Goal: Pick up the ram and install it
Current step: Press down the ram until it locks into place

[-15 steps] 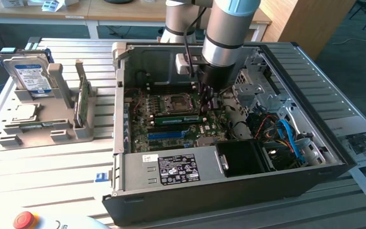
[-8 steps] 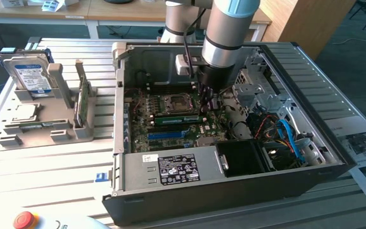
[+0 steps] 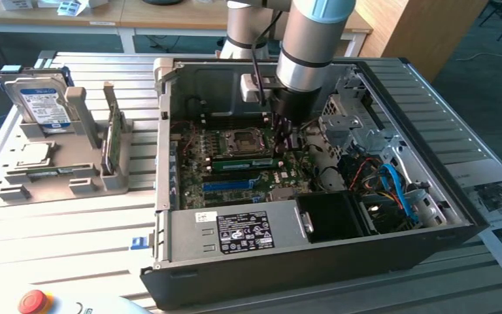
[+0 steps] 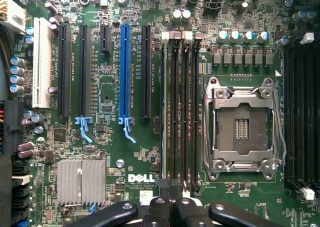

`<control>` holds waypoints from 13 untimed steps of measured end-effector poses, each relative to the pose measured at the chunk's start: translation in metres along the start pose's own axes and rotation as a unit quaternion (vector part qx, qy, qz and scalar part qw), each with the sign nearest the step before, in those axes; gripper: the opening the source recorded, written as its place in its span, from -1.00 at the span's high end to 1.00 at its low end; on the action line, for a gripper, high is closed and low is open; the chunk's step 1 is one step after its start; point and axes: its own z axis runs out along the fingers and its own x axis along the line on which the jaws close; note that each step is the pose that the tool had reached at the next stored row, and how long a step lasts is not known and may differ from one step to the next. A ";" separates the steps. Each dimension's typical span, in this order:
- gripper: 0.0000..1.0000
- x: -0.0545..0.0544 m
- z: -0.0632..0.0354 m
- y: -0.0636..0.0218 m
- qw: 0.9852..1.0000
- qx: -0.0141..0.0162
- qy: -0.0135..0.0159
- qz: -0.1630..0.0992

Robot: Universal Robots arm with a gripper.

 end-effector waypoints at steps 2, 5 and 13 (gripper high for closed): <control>0.80 0.000 0.0002 0.0000 1.000 0.000 0.000 0.000; 0.80 0.000 0.0022 -0.0001 1.000 0.000 0.000 0.000; 0.80 0.000 0.0042 -0.0001 1.000 0.000 0.000 0.000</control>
